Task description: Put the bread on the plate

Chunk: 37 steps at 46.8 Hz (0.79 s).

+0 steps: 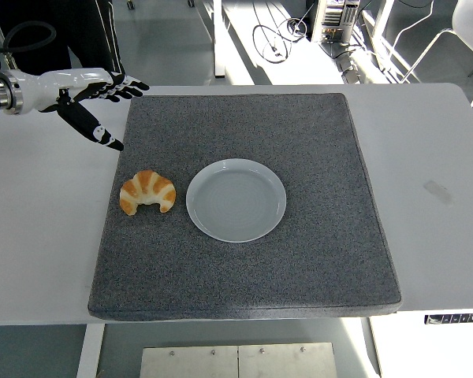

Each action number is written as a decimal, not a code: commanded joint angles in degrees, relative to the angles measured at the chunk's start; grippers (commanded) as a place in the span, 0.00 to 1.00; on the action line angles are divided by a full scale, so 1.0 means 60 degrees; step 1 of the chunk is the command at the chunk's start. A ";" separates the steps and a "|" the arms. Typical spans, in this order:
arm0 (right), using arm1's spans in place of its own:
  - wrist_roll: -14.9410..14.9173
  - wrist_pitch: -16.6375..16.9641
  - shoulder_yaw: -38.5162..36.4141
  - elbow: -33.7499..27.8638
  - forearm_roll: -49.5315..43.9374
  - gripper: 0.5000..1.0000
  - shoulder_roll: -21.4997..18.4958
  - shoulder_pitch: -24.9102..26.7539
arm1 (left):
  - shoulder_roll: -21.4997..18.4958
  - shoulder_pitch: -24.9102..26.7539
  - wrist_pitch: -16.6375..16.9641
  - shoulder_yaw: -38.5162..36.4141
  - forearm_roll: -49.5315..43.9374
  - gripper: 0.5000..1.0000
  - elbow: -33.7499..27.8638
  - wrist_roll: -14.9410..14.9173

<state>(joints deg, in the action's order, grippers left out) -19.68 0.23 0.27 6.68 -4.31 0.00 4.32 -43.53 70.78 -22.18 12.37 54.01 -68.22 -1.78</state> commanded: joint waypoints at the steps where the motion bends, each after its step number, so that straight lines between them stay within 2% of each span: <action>1: -0.0001 0.0006 -0.0001 0.0000 0.0000 1.00 0.0000 -0.0003 | 0.0004 0.0274 -0.0010 -0.0362 0.0591 0.94 -0.0129 0.0018; 8: -0.0001 0.0006 -0.0001 0.0000 0.0000 1.00 0.0000 -0.0003 | 0.0003 0.0318 -0.0024 -0.0509 0.1574 0.93 -0.0422 0.0062; 15: -0.0001 0.0006 -0.0001 0.0000 0.0000 1.00 0.0000 -0.0003 | 0.0135 0.0187 -0.0024 -0.0626 0.1633 0.93 -0.0539 0.0062; 22: -0.0001 -0.0009 -0.0001 0.0000 0.0000 1.00 0.0000 0.0012 | 0.0194 0.0187 0.0049 -0.1373 0.1896 0.93 -0.0569 0.0077; 37: -0.0001 0.0006 -0.0001 0.0000 0.0000 1.00 0.0000 -0.0003 | 0.0487 -0.0516 0.0957 -0.1417 0.1999 0.94 -0.0569 0.0062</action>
<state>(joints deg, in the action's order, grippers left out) -19.69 0.23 0.26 6.68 -4.31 0.00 4.31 -40.83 68.18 -17.16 3.78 66.08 -71.64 -1.40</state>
